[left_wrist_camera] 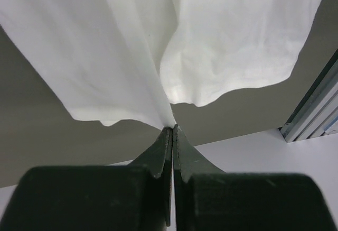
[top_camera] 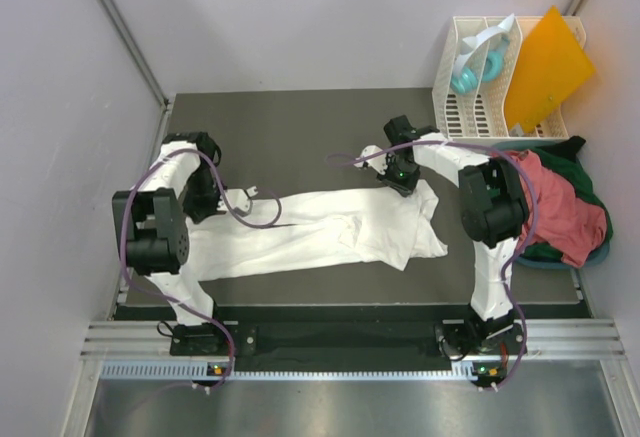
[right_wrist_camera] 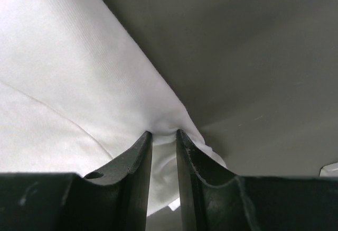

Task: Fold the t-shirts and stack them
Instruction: Fold the other side of the tshirt into a rectangle

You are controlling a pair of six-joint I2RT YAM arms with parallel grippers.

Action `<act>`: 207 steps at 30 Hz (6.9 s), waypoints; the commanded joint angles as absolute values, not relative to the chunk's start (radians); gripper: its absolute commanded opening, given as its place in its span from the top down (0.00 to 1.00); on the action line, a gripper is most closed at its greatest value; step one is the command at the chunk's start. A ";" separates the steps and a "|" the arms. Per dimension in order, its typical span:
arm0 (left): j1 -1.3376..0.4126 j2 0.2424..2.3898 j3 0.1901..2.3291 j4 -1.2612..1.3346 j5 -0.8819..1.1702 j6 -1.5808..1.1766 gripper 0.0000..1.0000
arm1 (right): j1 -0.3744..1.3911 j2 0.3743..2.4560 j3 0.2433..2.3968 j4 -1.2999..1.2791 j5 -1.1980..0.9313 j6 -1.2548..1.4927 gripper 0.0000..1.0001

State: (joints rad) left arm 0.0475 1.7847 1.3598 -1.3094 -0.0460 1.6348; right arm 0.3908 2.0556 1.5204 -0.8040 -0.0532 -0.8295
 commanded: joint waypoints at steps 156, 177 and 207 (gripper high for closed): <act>0.037 1.982 1.195 -0.649 -0.175 1.201 1.00 | 0.293 1.936 1.242 -0.640 0.107 -0.845 1.00; 0.035 1.890 1.151 -0.604 -0.140 1.178 1.00 | 0.288 1.931 1.233 -0.713 0.112 -0.942 0.98; 0.136 1.654 1.165 -0.701 -0.111 1.324 0.30 | 0.357 1.795 1.279 -0.785 0.032 -0.933 0.71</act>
